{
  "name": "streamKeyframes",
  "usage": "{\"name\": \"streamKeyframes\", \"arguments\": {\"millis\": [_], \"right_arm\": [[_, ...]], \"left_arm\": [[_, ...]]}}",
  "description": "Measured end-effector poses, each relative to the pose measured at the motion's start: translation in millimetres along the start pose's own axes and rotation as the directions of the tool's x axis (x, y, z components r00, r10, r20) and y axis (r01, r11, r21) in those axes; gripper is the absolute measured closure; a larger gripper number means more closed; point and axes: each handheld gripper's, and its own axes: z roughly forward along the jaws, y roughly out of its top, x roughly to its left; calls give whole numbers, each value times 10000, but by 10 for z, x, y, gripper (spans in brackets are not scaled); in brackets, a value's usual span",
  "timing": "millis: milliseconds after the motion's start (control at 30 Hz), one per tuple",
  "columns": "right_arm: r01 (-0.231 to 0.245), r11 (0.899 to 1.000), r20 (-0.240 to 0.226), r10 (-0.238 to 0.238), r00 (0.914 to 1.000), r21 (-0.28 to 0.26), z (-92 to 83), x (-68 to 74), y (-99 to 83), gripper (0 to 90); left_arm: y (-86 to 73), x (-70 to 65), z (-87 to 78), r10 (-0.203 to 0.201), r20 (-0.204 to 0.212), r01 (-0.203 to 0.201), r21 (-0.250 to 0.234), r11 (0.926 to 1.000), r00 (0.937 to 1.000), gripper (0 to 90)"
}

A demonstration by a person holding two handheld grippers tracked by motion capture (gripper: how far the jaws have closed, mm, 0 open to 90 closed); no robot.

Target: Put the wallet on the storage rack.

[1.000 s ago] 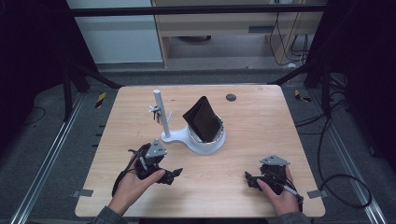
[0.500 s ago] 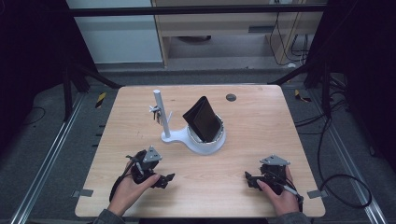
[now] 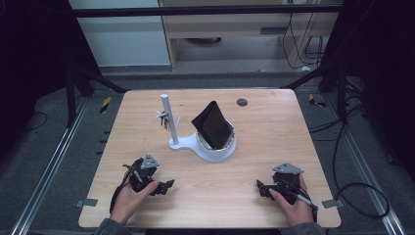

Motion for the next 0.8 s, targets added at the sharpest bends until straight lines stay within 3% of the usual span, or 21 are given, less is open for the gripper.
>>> {"name": "streamKeyframes", "arguments": {"millis": [67, 200, 367, 467, 567, 800], "right_arm": [[2, 10000, 1, -2, 10000, 1, 0, 0, 0, 18], [1, 10000, 5, -1, 10000, 1, 0, 0, 0, 18], [-25, 10000, -3, 25, 10000, 8, -1, 2, 0, 18], [-19, 10000, -10, 19, 10000, 5, -2, 1, 0, 18], [-22, 10000, -7, 22, 10000, 8, -2, 2, 0, 18], [-37, 10000, 9, 37, 10000, 6, -5, 6, -3, 17]], "left_arm": [[-29, 55, 8, -106, -238, 104, -81, 9999, 9997, 50], [-127, 183, 34, -737, -484, 722, -322, 9969, 9961, 49], [-232, 327, 63, -1244, -748, 1226, -278, 9921, 9894, 51], [-255, 348, 72, -1112, -931, 1080, -384, 9934, 9894, 49], [-274, 331, 103, -715, -1128, 668, -450, 9968, 9910, 37], [-273, 328, 110, -697, -1106, 656, -405, 9970, 9914, 3]]}}
